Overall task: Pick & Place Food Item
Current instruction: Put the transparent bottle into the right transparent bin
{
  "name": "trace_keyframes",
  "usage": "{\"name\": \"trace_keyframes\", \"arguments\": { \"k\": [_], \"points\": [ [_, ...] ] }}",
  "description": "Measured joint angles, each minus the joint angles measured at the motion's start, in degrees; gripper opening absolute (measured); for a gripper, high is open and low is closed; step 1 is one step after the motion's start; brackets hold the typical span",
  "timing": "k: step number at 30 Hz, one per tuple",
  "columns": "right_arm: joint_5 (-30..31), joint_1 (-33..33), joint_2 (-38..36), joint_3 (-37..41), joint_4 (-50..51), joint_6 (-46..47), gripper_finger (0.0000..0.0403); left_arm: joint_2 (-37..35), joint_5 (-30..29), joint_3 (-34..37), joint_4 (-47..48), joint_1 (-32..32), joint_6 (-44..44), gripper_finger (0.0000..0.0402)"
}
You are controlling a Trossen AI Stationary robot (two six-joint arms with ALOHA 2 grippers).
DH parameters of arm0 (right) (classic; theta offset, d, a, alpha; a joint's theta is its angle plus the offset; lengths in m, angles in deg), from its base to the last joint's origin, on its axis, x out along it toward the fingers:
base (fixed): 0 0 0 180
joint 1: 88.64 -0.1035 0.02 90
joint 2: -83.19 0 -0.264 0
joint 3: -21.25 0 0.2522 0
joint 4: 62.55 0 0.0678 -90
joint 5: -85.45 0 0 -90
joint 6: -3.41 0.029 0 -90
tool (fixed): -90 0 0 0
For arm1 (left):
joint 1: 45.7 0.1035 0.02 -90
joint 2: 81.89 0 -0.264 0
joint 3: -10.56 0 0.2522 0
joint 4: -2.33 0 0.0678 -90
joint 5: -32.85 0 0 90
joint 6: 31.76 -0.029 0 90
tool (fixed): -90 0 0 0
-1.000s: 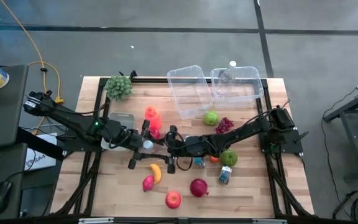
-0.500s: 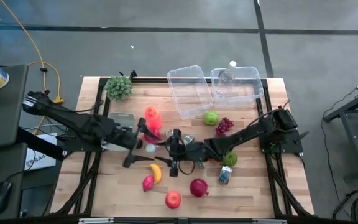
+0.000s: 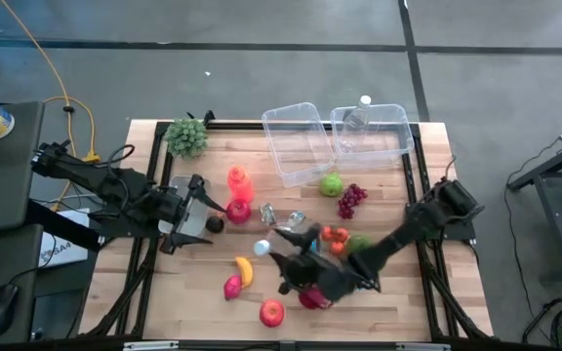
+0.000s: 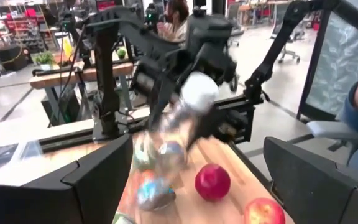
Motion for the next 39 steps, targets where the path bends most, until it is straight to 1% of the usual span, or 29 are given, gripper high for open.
{"name": "trace_keyframes", "arguments": {
  "k": [3, 7, 15, 19, 22, 25, 27, 29, 32, 36, 39],
  "points": [
    [11.72, -3.02, -0.88, 0.04, 0.22, -2.05, 0.0201, 0.21, 0.0, 0.0, 0.64, 0.0, 0.74, 0.0351],
    [23.02, -6.25, -1.78, 0.03, 0.3, -4.65, 0.02, 0.96, 0.0, 0.0, 1.02, 0.0, 2.62, 0.0351],
    [23.63, -8.97, -3.28, 0.2, 2.26, -5.56, 0.0207, 2.44, 0.0, 0.0, 1.13, 0.0, 2.75, 0.0351],
    [23.6, -10.33, -5.91, 0.3, 6.61, -3.56, 0.0201, 2.44, 0.0, 0.0, 1.58, 0.0, 2.75, 0.0351],
    [23.72, -11.09, -8.47, 0.26, 15.57, 2.27, 0.0202, 2.44, 0.0, 0.0, 2.59, 0.0, 2.75, 0.0351],
    [23.27, -11.32, -11.39, 0.31, 29.26, 14.13, 0.0205, 2.44, 0.0, 0.0, 3.66, 0.0, 3.03, 0.0351],
    [23.66, -11.31, -13.97, 0.3, 40.12, 26.46, 0.0205, 2.44, 0.0, 0.0, 4.59, 0.0, 3.7, 0.0351],
    [23.57, -11.33, -16.13, 0.27, 52.62, 41.58, 0.0203, 2.44, 0.01, 0.01, 5.1, 0.0, 4.49, 0.0351],
    [22.44, -12.05, -17.47, 0.26, 70.37, 64.12, 0.0204, 2.44, 0.01, 0.01, 5.19, 0.0, 4.62, 0.0351],
    [21.88, -12.73, -17.5, 0.28, 89.55, 88.17, 0.0208, 2.44, 0.0, 0.02, 5.21, 0.01, 4.24, 0.0351],
    [20.61, -12.77, -17.5, 0.28, 99.49, 102.12, 0.0204, 2.44, -0.03, 0.01, 5.16, 0.0, 4.04, 0.0351]
  ]
}}
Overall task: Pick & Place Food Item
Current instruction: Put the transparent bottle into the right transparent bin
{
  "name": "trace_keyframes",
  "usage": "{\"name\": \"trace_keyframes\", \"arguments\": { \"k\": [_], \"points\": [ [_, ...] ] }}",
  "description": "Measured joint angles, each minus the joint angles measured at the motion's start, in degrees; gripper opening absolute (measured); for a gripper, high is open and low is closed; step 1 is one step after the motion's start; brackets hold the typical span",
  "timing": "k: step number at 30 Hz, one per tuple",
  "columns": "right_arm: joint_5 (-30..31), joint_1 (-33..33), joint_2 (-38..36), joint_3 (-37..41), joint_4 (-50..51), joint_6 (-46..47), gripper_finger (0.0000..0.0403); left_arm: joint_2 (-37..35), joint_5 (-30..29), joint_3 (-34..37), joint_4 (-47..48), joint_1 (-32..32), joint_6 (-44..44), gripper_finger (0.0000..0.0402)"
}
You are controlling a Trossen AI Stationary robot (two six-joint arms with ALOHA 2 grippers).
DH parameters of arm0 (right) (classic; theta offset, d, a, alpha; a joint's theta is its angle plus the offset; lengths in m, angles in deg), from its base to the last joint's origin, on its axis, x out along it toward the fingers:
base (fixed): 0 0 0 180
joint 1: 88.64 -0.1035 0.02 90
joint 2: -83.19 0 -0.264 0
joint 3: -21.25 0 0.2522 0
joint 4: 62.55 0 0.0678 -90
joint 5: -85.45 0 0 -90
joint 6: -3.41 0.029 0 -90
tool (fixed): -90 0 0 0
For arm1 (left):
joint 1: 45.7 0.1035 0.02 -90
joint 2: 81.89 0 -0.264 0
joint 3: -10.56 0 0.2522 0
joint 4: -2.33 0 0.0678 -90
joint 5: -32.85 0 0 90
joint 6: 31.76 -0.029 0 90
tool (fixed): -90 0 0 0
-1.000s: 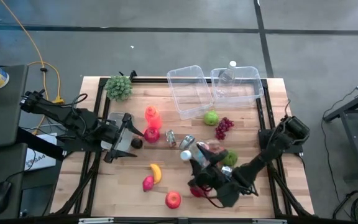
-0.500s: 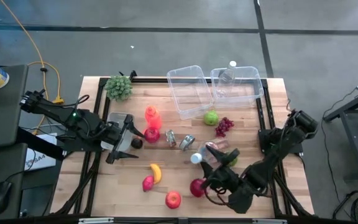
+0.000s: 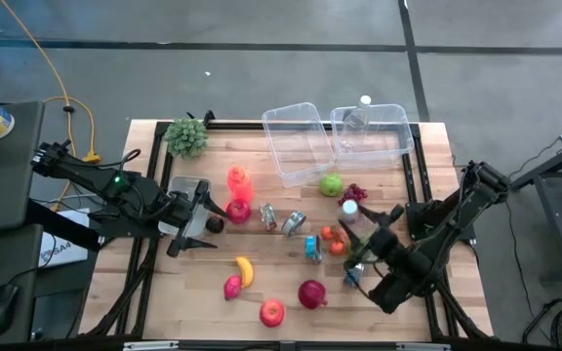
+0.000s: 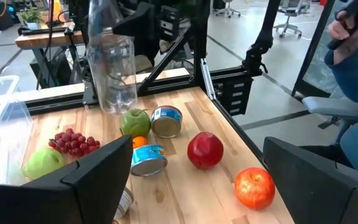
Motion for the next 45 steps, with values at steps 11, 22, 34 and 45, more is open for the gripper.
{"name": "trace_keyframes", "arguments": {
  "k": [11, 22, 34, 45],
  "points": [
    [-1.31, 2.45, -7.83, 0.02, 9.18, 6.69, 0.0203, 0.0, -0.08, 0.02, -0.32, 0.02, -1.05, 0.0351],
    [-1.83, 6.85, -12.8, 0.35, 10.98, 2.88, 0.0207, 0.0, -0.02, 0.02, -0.36, 0.04, 0.16, 0.0351],
    [-4.55, 15.94, -12.76, 0.37, 11.02, -1.15, 0.021, 2.48, -0.16, 0.02, -7.55, 4.45, -5.63, 0.0351],
    [-8.44, 16.48, -19.05, 0.39, 10.99, -8.68, 0.0211, 5.94, -0.19, 0.04, -10.76, 12.15, -1.59, 0.0351]
  ]
}}
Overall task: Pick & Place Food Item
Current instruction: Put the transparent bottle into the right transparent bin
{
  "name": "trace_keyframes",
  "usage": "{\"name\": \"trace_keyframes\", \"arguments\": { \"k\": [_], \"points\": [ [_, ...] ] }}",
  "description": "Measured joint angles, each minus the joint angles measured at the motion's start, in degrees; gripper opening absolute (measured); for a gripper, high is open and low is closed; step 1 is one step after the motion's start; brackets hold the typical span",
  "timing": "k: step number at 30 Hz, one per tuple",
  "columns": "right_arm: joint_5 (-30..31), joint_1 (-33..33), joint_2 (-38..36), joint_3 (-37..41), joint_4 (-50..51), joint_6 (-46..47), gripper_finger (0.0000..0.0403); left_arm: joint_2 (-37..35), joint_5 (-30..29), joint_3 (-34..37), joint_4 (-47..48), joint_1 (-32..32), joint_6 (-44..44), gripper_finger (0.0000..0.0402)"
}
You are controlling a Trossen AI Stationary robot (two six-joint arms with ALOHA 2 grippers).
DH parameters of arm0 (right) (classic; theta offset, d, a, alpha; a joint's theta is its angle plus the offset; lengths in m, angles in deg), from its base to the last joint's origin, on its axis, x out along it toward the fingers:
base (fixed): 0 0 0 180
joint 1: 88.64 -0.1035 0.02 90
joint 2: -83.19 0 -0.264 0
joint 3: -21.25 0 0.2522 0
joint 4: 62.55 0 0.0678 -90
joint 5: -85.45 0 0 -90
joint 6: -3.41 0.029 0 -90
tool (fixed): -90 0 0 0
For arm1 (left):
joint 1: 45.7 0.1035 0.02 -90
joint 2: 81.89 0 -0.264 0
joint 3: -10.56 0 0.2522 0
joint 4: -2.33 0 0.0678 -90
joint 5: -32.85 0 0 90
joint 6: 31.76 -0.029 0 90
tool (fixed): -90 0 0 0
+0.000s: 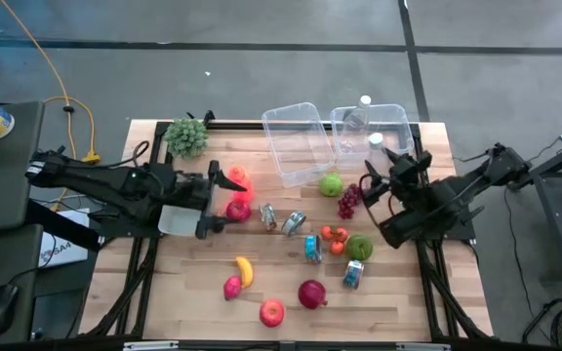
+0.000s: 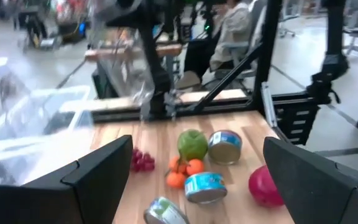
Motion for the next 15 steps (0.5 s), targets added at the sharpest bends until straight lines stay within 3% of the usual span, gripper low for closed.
{"name": "trace_keyframes", "arguments": {
  "k": [8, 15],
  "points": [
    [-5.04, -0.02, -4.76, -0.02, -0.31, -0.23, 0.021, 4.49, 0.33, 0.0, 0.03, 1.21, 5.63, 0.0351],
    [0.77, -0.02, -7.64, -0.02, -0.92, -1.23, 0.0208, 7.98, 0.59, 0.0, -0.03, 1.21, 14.27, 0.0351]
  ]
}}
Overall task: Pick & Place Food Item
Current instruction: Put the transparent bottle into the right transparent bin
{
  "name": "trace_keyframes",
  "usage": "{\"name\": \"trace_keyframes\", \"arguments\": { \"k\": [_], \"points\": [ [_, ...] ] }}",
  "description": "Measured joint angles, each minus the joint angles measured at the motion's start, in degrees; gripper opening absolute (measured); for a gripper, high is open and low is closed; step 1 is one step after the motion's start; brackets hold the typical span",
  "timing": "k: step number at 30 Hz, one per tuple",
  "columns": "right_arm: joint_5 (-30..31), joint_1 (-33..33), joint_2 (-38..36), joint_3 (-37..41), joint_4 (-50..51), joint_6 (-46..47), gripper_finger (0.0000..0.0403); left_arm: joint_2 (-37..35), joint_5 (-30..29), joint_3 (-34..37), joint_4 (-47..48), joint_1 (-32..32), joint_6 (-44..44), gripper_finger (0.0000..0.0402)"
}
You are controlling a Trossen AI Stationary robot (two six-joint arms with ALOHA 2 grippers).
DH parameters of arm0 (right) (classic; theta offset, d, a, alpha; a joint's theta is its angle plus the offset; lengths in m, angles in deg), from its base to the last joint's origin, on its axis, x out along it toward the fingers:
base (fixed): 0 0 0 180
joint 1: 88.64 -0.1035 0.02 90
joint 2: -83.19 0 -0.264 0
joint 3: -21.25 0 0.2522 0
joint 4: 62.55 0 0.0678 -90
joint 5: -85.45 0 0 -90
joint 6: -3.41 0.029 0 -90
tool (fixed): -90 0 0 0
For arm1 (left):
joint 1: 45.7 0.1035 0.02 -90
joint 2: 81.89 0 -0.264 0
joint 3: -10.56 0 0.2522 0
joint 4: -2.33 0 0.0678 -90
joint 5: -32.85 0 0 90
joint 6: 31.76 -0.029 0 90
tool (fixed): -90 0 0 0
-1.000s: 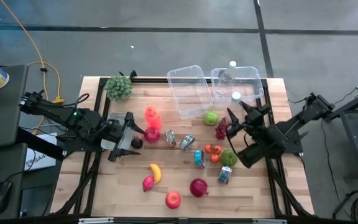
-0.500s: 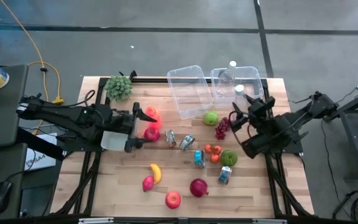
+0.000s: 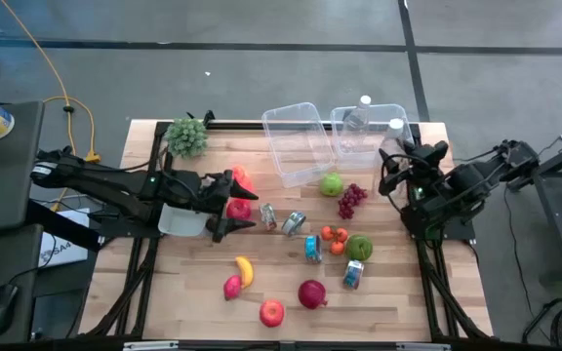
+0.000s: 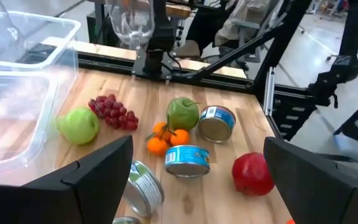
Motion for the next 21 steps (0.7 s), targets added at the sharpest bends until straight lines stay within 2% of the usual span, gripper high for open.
{"name": "trace_keyframes", "arguments": {
  "k": [4, 9, 14, 17, 21],
  "points": [
    [1.48, 0.8, -2.56, 0.0, -1.99, -4.59, 0.0211, 0.06, -0.05, 0.0, -0.06, 0.02, -4.04, 0.0351],
    [4.41, 1.16, -4.85, -0.02, -11.32, -20.67, 0.0206, -0.22, -0.39, 0.0, 0.03, 0.02, -11.64, 0.0351],
    [6.74, 3.14, -7.36, -0.02, -23.15, -36.71, 0.021, -0.19, -0.42, 0.0, 0.35, 0.07, -12.81, 0.0351],
    [9.94, 5.46, -8.45, -0.04, -24.63, -39.29, 0.0208, -0.19, -1.82, 0.0, 0.28, 0.2, -16.15, 0.0351],
    [10.54, 10.51, -10.32, 0.0, -21.5, -35.26, 0.0205, -0.19, -7.05, 0.0, 0.18, 0.86, -23.73, 0.0351]
  ]
}}
